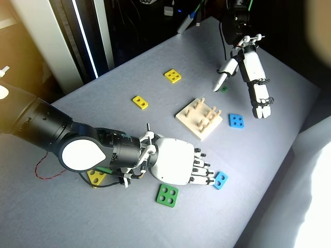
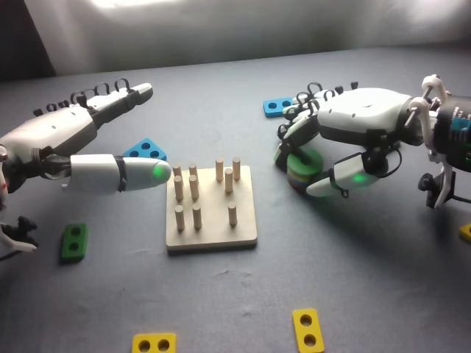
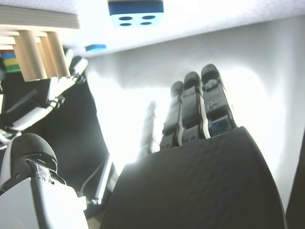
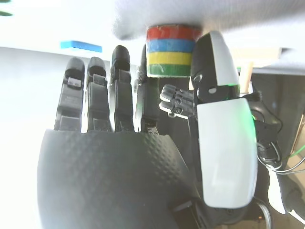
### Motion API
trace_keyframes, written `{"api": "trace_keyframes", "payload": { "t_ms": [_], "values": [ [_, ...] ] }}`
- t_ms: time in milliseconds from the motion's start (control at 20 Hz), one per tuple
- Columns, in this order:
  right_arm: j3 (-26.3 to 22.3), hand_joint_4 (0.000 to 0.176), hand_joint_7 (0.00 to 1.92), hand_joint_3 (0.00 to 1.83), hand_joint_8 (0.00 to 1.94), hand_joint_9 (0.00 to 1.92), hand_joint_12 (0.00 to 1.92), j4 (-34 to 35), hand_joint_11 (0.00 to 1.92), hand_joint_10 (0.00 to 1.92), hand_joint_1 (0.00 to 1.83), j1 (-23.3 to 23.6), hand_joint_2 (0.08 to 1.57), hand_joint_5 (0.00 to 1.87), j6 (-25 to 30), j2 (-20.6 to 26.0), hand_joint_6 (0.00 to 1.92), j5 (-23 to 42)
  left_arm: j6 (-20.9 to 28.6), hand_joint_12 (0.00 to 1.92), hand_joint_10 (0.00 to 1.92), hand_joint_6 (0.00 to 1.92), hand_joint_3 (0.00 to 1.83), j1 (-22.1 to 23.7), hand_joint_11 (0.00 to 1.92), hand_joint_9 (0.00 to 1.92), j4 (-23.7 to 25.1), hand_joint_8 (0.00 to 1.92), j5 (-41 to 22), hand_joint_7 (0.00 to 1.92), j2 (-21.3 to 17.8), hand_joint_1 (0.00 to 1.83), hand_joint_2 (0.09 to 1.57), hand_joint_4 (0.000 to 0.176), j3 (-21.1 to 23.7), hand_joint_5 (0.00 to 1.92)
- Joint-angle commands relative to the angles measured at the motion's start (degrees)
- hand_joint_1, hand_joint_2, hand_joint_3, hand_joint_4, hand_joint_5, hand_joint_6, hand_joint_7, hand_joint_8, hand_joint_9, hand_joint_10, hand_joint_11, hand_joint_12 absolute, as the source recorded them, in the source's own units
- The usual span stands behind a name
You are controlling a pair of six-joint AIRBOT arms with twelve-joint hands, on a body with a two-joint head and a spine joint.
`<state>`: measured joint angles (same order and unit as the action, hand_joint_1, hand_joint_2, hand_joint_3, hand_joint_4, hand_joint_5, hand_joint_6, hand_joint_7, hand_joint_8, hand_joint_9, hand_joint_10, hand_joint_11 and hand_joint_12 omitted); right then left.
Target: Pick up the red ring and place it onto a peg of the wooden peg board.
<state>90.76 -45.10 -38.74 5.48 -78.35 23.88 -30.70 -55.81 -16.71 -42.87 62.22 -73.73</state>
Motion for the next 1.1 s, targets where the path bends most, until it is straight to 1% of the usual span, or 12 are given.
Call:
{"api": "trace_keyframes", "payload": {
  "t_ms": [0,150,500,550,600,650,700,750,800,900,950,1050],
  "values": [
    [-0.26,0.000,0.42,0.00,0.00,0.14,0.13,-0.31,0.00,0.00,1.06,0.18,1.16,0.89,0.12,-0.49,1.15,3.39,0.34,0.00,0.00,0.00,0.00,0.54,0.00,0.00,-0.13,0.00,-6.82,0.00,-0.50,0.30,0.87,0.176,0.06,0.00],
    [-0.27,0.000,0.44,0.00,0.00,0.17,0.30,-0.35,0.00,0.01,1.07,0.19,1.16,0.90,0.15,-0.49,1.13,3.47,0.34,0.00,0.00,0.00,0.00,0.52,0.00,0.00,-0.17,0.00,-6.82,0.00,-0.49,0.30,0.87,0.176,0.07,0.00],
    [-0.27,0.000,0.45,0.00,0.00,0.16,0.31,-0.49,0.00,0.01,1.07,0.20,1.16,0.90,0.18,-0.48,1.14,3.68,0.34,0.00,0.00,0.00,0.00,0.23,0.00,0.00,-0.39,0.00,-6.91,0.00,-0.50,0.30,0.87,0.176,0.07,0.00],
    [-0.27,0.030,0.44,0.00,0.00,0.16,0.31,-0.51,0.00,0.00,1.04,0.20,1.16,0.88,0.19,-0.48,1.16,3.69,0.34,0.00,0.00,0.00,0.00,0.23,0.00,0.00,-0.39,0.00,-6.90,0.00,-0.50,0.30,0.88,0.176,0.07,0.00],
    [-0.29,0.147,0.41,0.01,0.01,0.15,0.34,-0.51,0.00,0.00,0.96,0.21,1.18,0.82,0.22,-0.48,1.23,3.74,0.34,0.00,0.00,0.00,0.00,0.21,0.00,0.00,-0.39,0.00,-6.90,0.00,-0.50,0.30,0.88,0.176,0.06,0.00],
    [-0.31,0.039,0.38,0.00,0.00,0.14,0.31,-0.51,0.00,0.00,0.93,0.22,1.10,0.59,0.23,-0.48,0.69,3.77,0.34,0.00,0.00,0.00,0.00,0.15,0.00,0.00,-0.39,0.00,-6.90,0.00,-0.50,0.31,0.87,0.176,0.06,0.00],
    [-0.38,0.024,0.36,0.00,0.01,0.14,0.34,-0.52,0.00,0.00,0.93,0.22,1.06,0.57,0.23,-0.48,0.38,3.81,0.34,0.00,0.00,0.00,0.00,0.09,0.00,0.00,-0.40,0.00,-6.90,0.00,-0.50,0.31,0.88,0.176,0.06,0.00],
    [-0.46,0.041,0.33,0.00,0.00,0.13,0.36,-0.62,0.00,0.00,0.92,0.22,1.03,0.51,0.23,-0.48,0.17,3.83,0.34,0.00,0.00,0.00,0.00,0.02,0.00,0.00,-0.48,0.00,-6.90,0.00,-0.51,0.31,0.88,0.176,0.06,0.00],
    [-0.54,0.036,0.29,0.00,0.00,0.12,0.35,-0.77,0.00,0.00,0.92,0.23,1.01,0.44,0.23,-0.48,0.07,3.88,0.34,0.00,0.00,0.00,0.00,-0.02,0.00,0.00,-0.51,0.00,-6.90,0.00,-0.53,0.32,0.88,0.176,0.06,0.00],
    [-0.69,0.021,0.21,0.00,0.00,0.07,0.30,-1.08,0.00,0.00,0.89,0.24,0.98,0.31,0.23,-0.48,0.00,3.88,0.34,0.00,0.00,0.00,0.00,-0.08,0.00,0.00,-0.52,0.00,-6.91,0.00,-0.58,0.30,0.87,0.176,0.06,0.00],
    [-0.81,0.037,0.13,0.00,0.00,0.01,0.11,-1.39,0.00,0.00,0.85,0.24,0.97,0.21,0.23,-0.47,0.00,3.88,0.34,0.00,0.00,0.00,0.00,-0.20,0.00,0.00,-0.58,0.00,-6.95,0.00,-0.63,0.30,0.87,0.176,0.06,0.00],
    [-1.01,0.049,0.02,0.00,0.00,0.00,0.00,-1.86,0.00,0.00,0.83,0.26,0.95,0.08,0.23,-0.38,0.00,3.81,0.34,0.00,0.00,0.00,0.00,-0.81,0.00,0.00,-1.06,0.00,-7.28,0.00,-0.85,0.30,0.89,0.176,0.18,0.00]
  ]
}}
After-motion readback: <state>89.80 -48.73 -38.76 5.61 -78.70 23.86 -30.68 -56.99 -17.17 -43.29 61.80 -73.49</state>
